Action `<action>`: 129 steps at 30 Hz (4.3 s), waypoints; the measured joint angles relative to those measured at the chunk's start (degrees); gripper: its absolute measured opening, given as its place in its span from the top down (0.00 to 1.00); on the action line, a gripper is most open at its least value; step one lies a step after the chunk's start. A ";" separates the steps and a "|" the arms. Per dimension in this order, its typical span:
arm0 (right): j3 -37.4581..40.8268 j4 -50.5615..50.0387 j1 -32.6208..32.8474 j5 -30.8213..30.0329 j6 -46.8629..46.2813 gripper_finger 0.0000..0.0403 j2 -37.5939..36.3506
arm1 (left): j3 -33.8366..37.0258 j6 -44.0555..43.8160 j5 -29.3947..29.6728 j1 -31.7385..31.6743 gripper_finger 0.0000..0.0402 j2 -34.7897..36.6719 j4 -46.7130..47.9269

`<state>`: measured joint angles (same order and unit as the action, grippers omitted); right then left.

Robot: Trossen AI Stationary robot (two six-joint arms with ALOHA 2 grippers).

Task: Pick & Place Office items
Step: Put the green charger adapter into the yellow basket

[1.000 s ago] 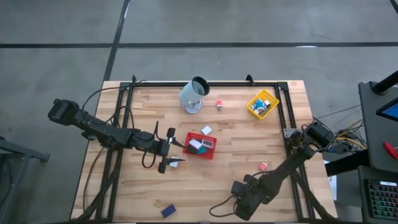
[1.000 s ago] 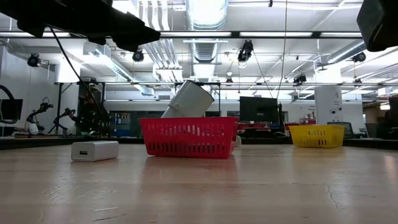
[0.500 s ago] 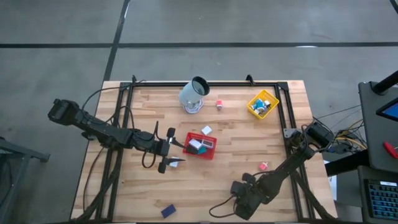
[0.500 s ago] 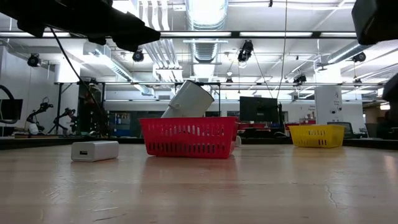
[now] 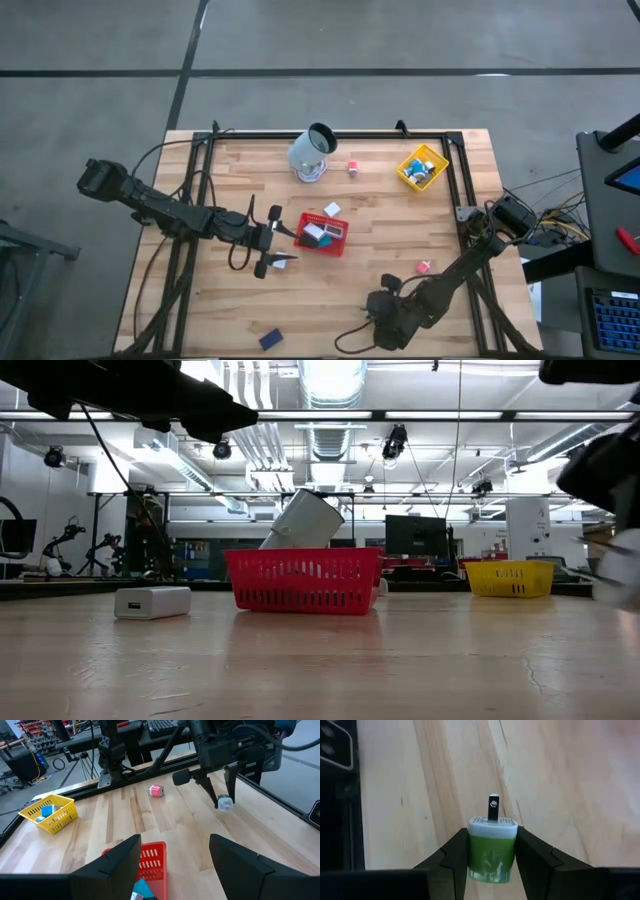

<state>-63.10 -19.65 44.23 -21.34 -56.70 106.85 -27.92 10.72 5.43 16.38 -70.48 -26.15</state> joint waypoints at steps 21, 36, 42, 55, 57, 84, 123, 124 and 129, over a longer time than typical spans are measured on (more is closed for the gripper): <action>6.75 32.67 -2.61 -14.89 31.31 0.69 0.00 | 0.07 0.21 0.02 0.02 0.40 0.00 -0.62; 14.68 59.64 -8.86 0.21 53.65 0.69 0.00 | 0.11 0.42 0.02 0.02 0.40 0.00 -0.92; 17.41 65.82 -12.55 7.64 57.39 0.69 0.00 | 0.22 0.44 0.02 0.02 0.40 0.00 -1.17; 18.39 67.04 -21.06 8.26 57.91 0.69 -0.18 | 5.75 0.17 0.11 0.02 0.40 0.00 -10.50; 18.39 67.09 -22.53 7.02 57.21 0.69 -0.24 | 5.92 0.17 0.20 0.02 0.40 0.00 -10.73; 22.12 66.64 -35.91 -26.18 50.64 0.69 -1.10 | 6.86 9.22 0.38 -0.02 0.40 0.00 -15.31; 44.35 66.15 -48.58 -66.74 58.98 0.69 -33.79 | 7.72 9.44 0.42 0.02 0.40 0.13 -17.15; 44.35 66.21 -48.98 -66.60 60.21 0.69 -34.84 | 7.72 9.44 0.41 0.02 0.40 0.13 -17.13; 44.22 66.10 -49.95 -66.14 65.14 0.69 -38.48 | 7.72 9.44 0.39 0.02 0.40 0.13 -17.13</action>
<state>-18.87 46.45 -5.73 -87.48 8.45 68.36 -20.21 20.16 5.83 16.40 -70.35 -43.29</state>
